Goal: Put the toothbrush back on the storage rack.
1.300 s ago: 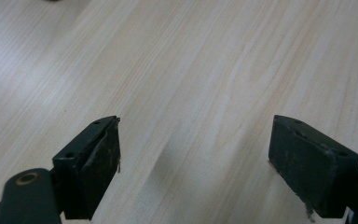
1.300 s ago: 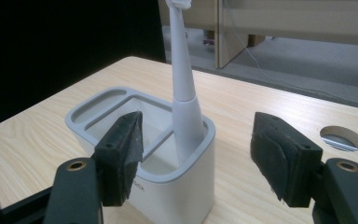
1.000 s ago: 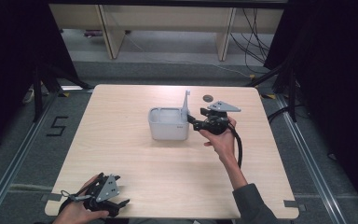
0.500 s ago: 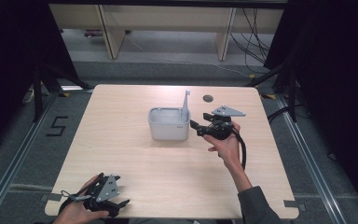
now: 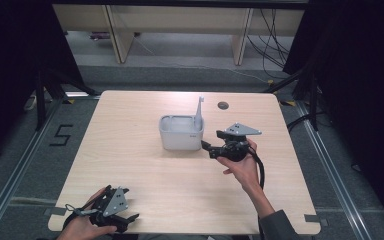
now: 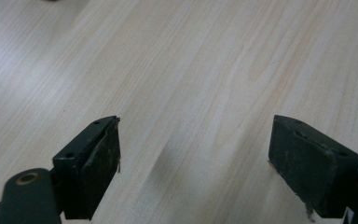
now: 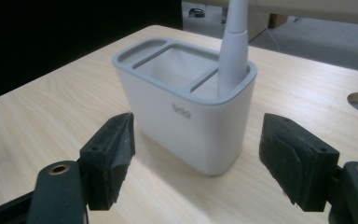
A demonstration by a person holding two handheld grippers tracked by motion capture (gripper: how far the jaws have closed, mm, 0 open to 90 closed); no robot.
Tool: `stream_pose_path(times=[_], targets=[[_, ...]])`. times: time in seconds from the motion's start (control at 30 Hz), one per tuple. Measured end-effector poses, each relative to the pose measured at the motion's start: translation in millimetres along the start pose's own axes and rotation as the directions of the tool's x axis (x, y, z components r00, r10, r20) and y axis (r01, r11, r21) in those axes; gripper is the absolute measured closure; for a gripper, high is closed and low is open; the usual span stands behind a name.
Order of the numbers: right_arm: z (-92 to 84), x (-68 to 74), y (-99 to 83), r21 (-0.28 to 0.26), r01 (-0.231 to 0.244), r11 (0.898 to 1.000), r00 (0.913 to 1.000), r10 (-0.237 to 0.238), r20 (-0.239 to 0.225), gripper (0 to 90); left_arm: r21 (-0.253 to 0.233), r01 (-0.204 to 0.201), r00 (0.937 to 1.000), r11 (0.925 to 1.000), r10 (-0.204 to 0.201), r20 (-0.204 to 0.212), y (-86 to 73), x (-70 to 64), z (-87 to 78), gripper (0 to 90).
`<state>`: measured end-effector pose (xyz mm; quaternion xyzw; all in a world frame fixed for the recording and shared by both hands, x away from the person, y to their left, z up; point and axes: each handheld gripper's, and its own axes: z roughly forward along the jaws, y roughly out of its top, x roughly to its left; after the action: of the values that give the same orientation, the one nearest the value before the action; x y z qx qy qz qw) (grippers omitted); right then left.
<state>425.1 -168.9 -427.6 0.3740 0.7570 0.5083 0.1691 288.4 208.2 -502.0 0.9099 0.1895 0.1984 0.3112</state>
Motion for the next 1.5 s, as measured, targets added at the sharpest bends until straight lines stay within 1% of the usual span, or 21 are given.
stream_pose_path(times=[0.07, 0.3, 0.33, 0.4, 0.43, 0.5, 0.53, 0.63, 0.7, 0.9, 0.97, 1.0, 1.03, 1.07, 1.17, 1.2, 1.23, 1.27, 1.3, 1.4, 1.5], targets=[[-4.8, 1.6, -4.2, 0.001, 0.023, 1.000, 0.9997, -0.023, 0.010, 27.3, 0.025, -0.011, 0.9997, 0.9996, 0.011, 0.023, 0.8, 1.6, -2.1, 16.4], [-12.2, 9.3, -15.5, 0.007, 0.011, 1.000, 0.9999, -0.011, -0.005, 26.4, -0.004, 0.003, 1.0000, 1.0000, -0.003, 0.000, -0.2, -0.8, 0.5, 16.4], [-13.1, 9.1, -16.3, 0.007, 0.033, 0.999, 0.9995, -0.033, 0.000, 26.4, 0.004, -0.008, 1.0000, 1.0000, 0.008, 0.000, -0.1, 0.1, 0.0, 16.4], [-15.0, 12.1, -18.2, 0.027, 0.012, 1.000, 0.9998, -0.011, -0.018, 26.4, 0.036, -0.017, 0.9996, 0.9992, 0.016, 0.023, 0.9, 2.5, -2.6, 16.4], [-15.6, 12.0, -20.0, 0.007, 0.038, 0.999, 0.9993, -0.038, -0.007, 26.4, 0.011, -0.009, 0.9999, 0.9999, 0.009, -0.005, 0.0, 0.8, -1.1, 16.4], [-17.6, 16.0, -23.7, 0.017, 0.007, 1.000, 0.9997, -0.007, -0.023, 26.4, 0.023, -0.021, 0.9998, 0.9995, 0.021, 0.000, 0.2, 1.9, -2.4, 16.4], [-19.6, 17.9, -25.4, 0.025, 0.002, 1.000, 0.9998, -0.002, -0.017, 26.4, -0.003, 0.006, 0.9999, 1.0000, -0.006, -0.010, -0.1, 0.2, -0.5, 16.4], [-20.6, 20.2, -30.4, 0.020, 0.017, 1.000, 0.9993, -0.016, -0.034, 26.4, 0.024, -0.026, 0.9997, 0.9994, 0.026, 0.002, 0.4, 1.7, -2.3, 16.4], [-22.3, 24.3, -33.0, 0.029, -0.019, 0.999, 0.9989, 0.020, -0.041, 26.1, 0.032, -0.027, 0.9995, 0.9991, 0.028, -0.017, 0.5, 1.1, -2.4, 16.4], [-20.8, 28.3, -40.7, 0.030, 0.029, 0.999, 0.9981, -0.027, -0.056, 26.0, 0.005, -0.002, 1.0000, 1.0000, 0.002, -0.006, 0.0, 0.9, -0.8, 16.4], [-20.0, 30.5, -42.8, 0.032, 0.029, 0.999, 0.9975, -0.027, -0.065, 25.6, -0.003, 0.007, 0.9997, 1.0000, -0.007, -0.022, -0.1, -0.3, -0.4, 16.4], [-20.6, 32.9, -43.7, 0.044, -0.004, 0.999, 0.9977, 0.007, -0.068, 25.7, -0.006, 0.009, 0.9999, 0.9999, -0.009, -0.007, -0.1, 0.0, -0.5, 16.4], [-21.6, 32.2, -44.1, 0.038, 0.026, 0.999, 0.9979, -0.023, -0.061, 25.5, 0.000, 0.001, 1.0000, 1.0000, -0.001, -0.007, 0.0, 0.7, -0.9, 16.4], [-20.8, 34.5, -45.7, 0.040, -0.002, 0.999, 0.9971, 0.005, -0.076, 25.4, 0.001, 0.001, 1.0000, 1.0000, -0.001, -0.004, -0.1, 0.7, -1.3, 16.4], [-22.7, 37.4, -49.2, 0.046, 0.001, 0.999, 0.9978, 0.002, -0.067, 24.6, -0.003, 0.001, 1.0000, 1.0000, -0.001, -0.003, -0.2, 0.4, -0.7, 16.4], [-23.2, 37.0, -50.8, 0.046, 0.015, 0.999, 0.9974, -0.012, -0.071, 24.1, 0.043, -0.029, 0.9992, 0.9987, 0.028, 0.030, 1.0, 3.4, -3.6, 16.4], [-24.3, 37.7, -52.7, 0.043, 0.004, 0.999, 0.9973, -0.001, -0.073, 23.8, 0.017, -0.021, 0.9998, 0.9996, 0.021, 0.001, -0.1, 1.8, -1.4, 16.4], [-26.1, 36.7, -53.4, 0.049, 0.022, 0.999, 0.9976, -0.019, -0.066, 23.5, 0.018, -0.020, 0.9998, 0.9996, 0.020, 0.001, 0.0, 1.8, -1.6, 16.4], [-27.0, 38.4, -54.9, 0.047, -0.008, 0.999, 0.9977, 0.011, -0.066, 23.4, 0.017, -0.019, 0.9998, 0.9997, 0.019, 0.001, -0.1, 1.9, -1.5, 16.4], [-31.0, 37.8, -58.4, 0.054, -0.015, 0.998, 0.9978, 0.018, -0.064, 22.3, 0.017, -0.019, 0.9998, 0.9997, 0.019, 0.002, 0.0, 1.8, -1.6, 16.4], [-33.4, 36.7, -61.2, 0.044, 0.006, 0.999, 0.9981, -0.003, -0.062, 21.7, 0.016, -0.014, 0.9999, 0.9998, 0.014, 0.000, 0.0, 1.9, -1.7, 16.4]])
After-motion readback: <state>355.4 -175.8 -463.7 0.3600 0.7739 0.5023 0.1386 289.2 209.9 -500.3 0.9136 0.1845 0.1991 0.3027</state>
